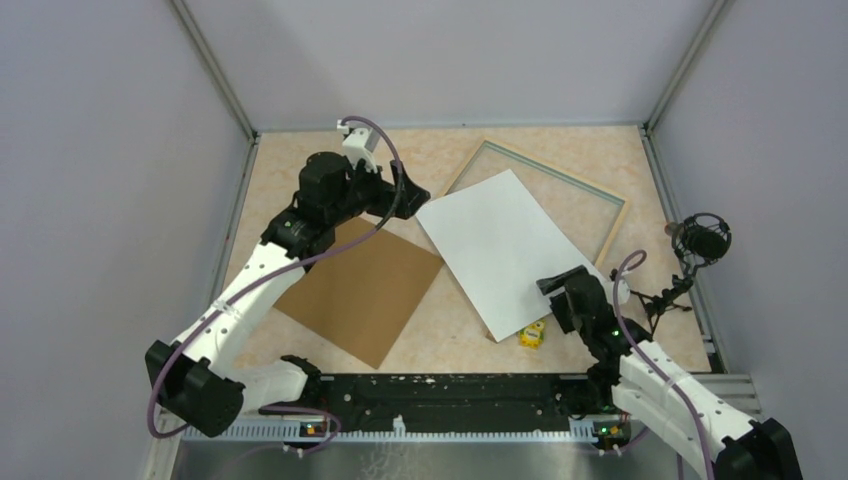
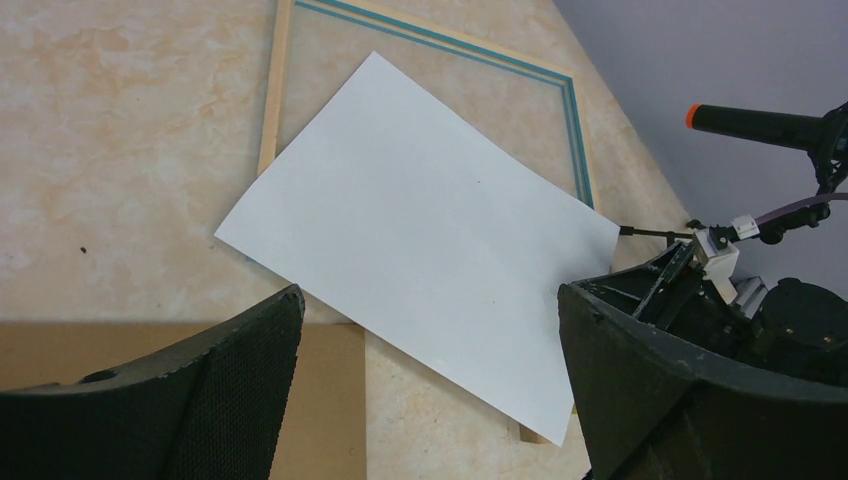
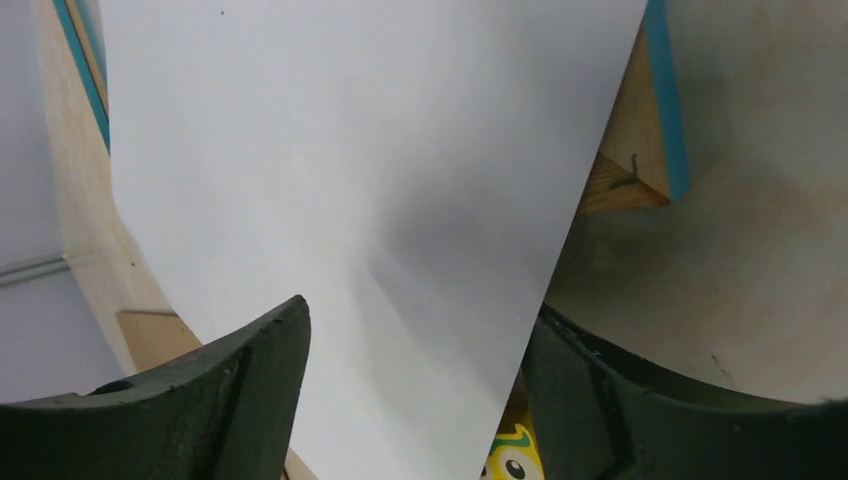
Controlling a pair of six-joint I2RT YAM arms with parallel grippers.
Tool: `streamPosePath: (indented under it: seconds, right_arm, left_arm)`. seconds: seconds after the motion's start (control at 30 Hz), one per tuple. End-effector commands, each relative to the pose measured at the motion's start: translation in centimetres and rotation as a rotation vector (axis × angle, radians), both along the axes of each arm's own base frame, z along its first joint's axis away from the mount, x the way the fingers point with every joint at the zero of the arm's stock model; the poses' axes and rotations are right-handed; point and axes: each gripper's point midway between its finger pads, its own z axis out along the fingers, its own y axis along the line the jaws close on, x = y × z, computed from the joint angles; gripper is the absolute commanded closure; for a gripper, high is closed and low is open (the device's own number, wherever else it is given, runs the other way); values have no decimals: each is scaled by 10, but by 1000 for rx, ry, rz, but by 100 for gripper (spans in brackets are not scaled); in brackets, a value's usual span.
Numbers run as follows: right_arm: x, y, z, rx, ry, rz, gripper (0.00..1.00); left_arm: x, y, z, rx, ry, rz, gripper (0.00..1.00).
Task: Put the photo into the frame
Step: Adjust the photo in the photo frame.
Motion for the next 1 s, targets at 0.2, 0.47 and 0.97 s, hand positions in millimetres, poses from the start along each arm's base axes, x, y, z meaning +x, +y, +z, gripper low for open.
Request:
streamPosePath:
  seconds: [0.2, 0.47, 0.97]
  right_arm:
    - [32, 9, 39, 24, -156, -13, 58]
    - [49, 9, 48, -77, -166, 11, 94]
    - [73, -55, 114, -835, -41, 291, 100]
  left_arm:
    - [1, -16, 25, -48, -61, -45, 2]
    - [0, -19, 22, -25, -85, -44, 2]
    - [11, 2, -29, 131, -86, 72, 2]
